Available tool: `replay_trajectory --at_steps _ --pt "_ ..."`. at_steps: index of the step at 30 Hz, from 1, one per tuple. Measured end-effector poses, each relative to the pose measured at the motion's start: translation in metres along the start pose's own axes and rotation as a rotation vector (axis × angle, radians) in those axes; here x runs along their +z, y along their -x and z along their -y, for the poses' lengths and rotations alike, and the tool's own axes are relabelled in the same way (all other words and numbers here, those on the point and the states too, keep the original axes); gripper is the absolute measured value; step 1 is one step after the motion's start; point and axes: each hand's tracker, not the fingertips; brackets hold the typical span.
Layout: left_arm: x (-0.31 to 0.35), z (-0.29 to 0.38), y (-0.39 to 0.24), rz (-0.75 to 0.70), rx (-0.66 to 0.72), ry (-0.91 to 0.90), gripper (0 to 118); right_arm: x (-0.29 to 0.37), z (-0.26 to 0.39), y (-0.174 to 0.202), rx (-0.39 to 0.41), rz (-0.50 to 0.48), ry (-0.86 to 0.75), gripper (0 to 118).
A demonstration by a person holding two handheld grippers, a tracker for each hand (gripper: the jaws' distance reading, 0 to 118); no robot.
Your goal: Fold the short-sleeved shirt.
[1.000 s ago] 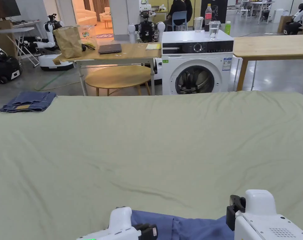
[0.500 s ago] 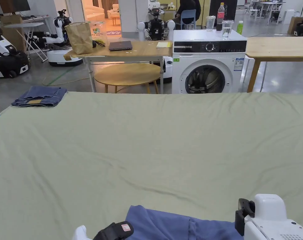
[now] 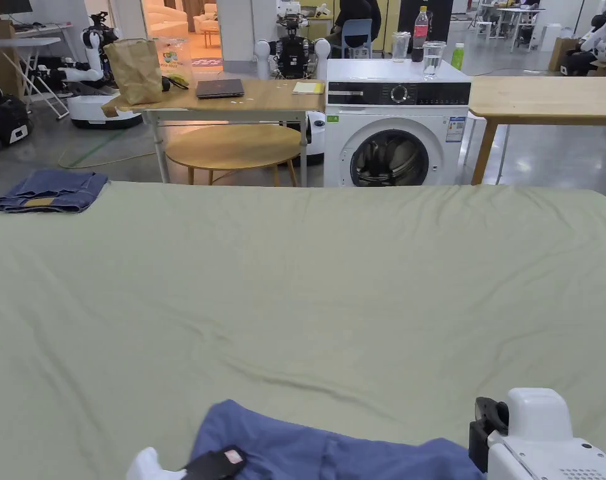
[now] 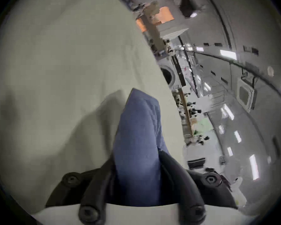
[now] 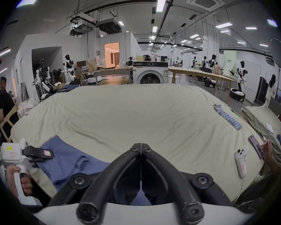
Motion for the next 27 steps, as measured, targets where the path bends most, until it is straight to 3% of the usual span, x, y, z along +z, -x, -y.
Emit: replay_trajectory --at_steps 2,4,7,13,16,21,22,25,27 --pt "0.018 -0.017 -0.014 -0.127 -0.132 -0.081 11 0.000 0.000 -0.003 -0.003 0.002 -0.001 0" --pt "0.035 -0.023 -0.042 -0.184 -0.352 -0.142 11 -0.001 0.000 -0.003 -0.004 0.002 -0.002 0" --pt "0.042 -0.010 -0.088 -0.185 -0.639 -0.157 11 -0.001 0.001 -0.004 -0.004 -0.004 -0.005 0" --pt "0.007 0.094 -0.167 -0.089 -1.106 -0.061 11 0.004 0.005 -0.015 -0.023 0.000 -0.008 0" --pt "-0.030 0.161 -0.178 -0.189 -1.358 0.045 11 0.008 0.008 -0.028 -0.037 0.013 -0.011 0" --pt "-0.082 0.214 -0.160 -0.321 -1.531 0.138 14 0.012 0.012 -0.048 -0.046 0.031 -0.011 0" --pt "-0.083 0.213 -0.162 -0.303 -1.493 0.133 26 0.013 0.012 -0.050 -0.046 0.032 -0.009 0" --pt "-0.056 0.188 -0.184 -0.153 -1.271 0.137 94 0.015 0.014 -0.057 -0.043 0.025 -0.004 0" --pt "-0.032 0.166 -0.199 -0.043 -1.138 0.099 96 0.015 0.015 -0.059 -0.042 0.023 -0.003 0"
